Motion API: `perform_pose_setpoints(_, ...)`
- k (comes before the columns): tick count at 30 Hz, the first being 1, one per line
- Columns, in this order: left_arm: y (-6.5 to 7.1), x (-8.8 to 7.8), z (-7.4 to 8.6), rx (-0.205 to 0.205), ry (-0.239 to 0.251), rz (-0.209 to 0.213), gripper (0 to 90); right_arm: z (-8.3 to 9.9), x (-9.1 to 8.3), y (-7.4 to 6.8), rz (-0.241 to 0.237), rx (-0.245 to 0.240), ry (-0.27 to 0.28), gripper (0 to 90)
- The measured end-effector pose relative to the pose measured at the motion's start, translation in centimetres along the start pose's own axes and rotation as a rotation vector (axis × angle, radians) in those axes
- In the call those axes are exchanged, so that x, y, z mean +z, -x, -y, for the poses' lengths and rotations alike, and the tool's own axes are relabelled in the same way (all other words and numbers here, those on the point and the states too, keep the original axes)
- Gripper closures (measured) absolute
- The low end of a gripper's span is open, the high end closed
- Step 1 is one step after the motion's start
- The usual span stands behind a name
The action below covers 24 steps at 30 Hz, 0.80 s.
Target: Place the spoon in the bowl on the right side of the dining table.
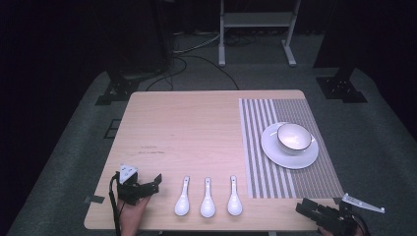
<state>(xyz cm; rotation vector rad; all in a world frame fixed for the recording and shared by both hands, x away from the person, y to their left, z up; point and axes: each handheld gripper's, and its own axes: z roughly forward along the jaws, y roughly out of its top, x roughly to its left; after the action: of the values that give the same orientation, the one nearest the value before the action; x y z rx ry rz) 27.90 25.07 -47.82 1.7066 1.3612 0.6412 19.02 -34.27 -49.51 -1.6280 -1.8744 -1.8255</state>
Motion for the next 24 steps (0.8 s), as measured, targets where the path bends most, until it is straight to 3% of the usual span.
perform_pose_setpoints(11, 0.0, 0.0, 0.0, 0.000, 0.000, 0.000, 0.2, -0.5, 1.5, -0.8, 0.003, -0.021, -0.050, 31.8)
perform_pose_setpoints(24, 0.0, 0.0, 0.0, 0.000, -0.001, 0.002, 0.2, -1.6, 4.2, -1.7, -0.051, -0.016, -0.120, 30.2)
